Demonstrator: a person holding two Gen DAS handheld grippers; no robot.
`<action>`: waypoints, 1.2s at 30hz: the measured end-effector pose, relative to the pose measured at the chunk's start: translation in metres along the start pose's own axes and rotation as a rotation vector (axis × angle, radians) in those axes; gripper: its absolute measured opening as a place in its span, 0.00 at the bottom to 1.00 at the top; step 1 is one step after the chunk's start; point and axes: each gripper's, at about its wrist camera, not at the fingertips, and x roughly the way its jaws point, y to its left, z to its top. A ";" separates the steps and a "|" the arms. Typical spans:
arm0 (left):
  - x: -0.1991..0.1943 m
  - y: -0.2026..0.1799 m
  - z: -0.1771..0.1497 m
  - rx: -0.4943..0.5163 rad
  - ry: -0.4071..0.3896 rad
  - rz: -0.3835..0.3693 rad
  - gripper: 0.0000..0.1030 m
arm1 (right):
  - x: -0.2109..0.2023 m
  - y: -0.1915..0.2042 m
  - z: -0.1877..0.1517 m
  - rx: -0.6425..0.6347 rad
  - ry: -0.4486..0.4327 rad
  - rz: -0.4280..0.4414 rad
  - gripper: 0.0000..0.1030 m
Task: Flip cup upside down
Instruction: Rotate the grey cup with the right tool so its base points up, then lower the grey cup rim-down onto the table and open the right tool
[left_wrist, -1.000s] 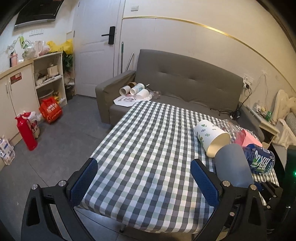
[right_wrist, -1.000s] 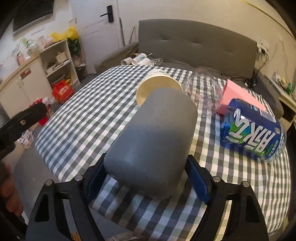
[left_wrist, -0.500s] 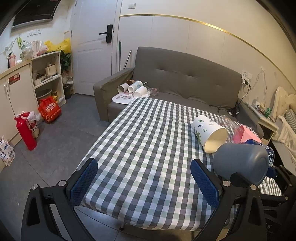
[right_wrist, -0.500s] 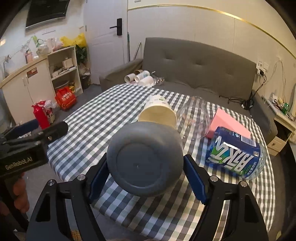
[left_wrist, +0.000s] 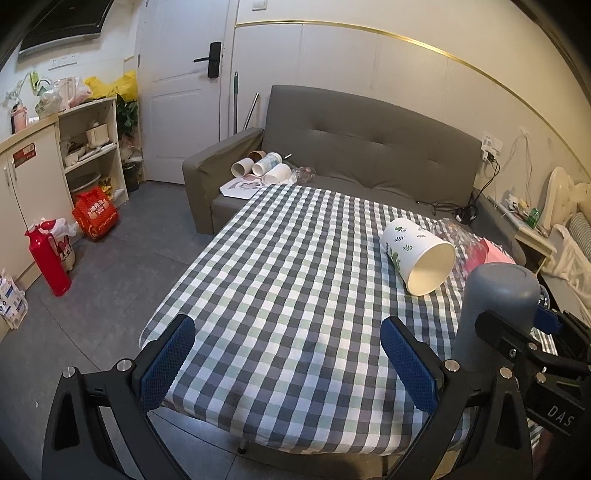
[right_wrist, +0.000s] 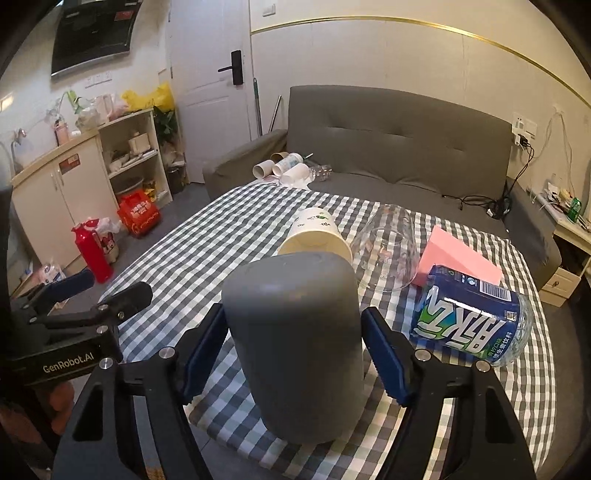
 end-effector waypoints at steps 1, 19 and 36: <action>0.001 0.001 0.000 -0.003 0.002 0.000 1.00 | 0.000 0.000 0.000 0.001 -0.002 0.000 0.72; 0.010 0.003 -0.006 0.002 0.030 0.012 1.00 | 0.032 -0.029 0.021 0.067 -0.068 0.041 0.71; 0.004 -0.017 -0.008 0.082 0.014 0.010 1.00 | 0.015 -0.039 -0.003 0.062 -0.038 0.069 0.71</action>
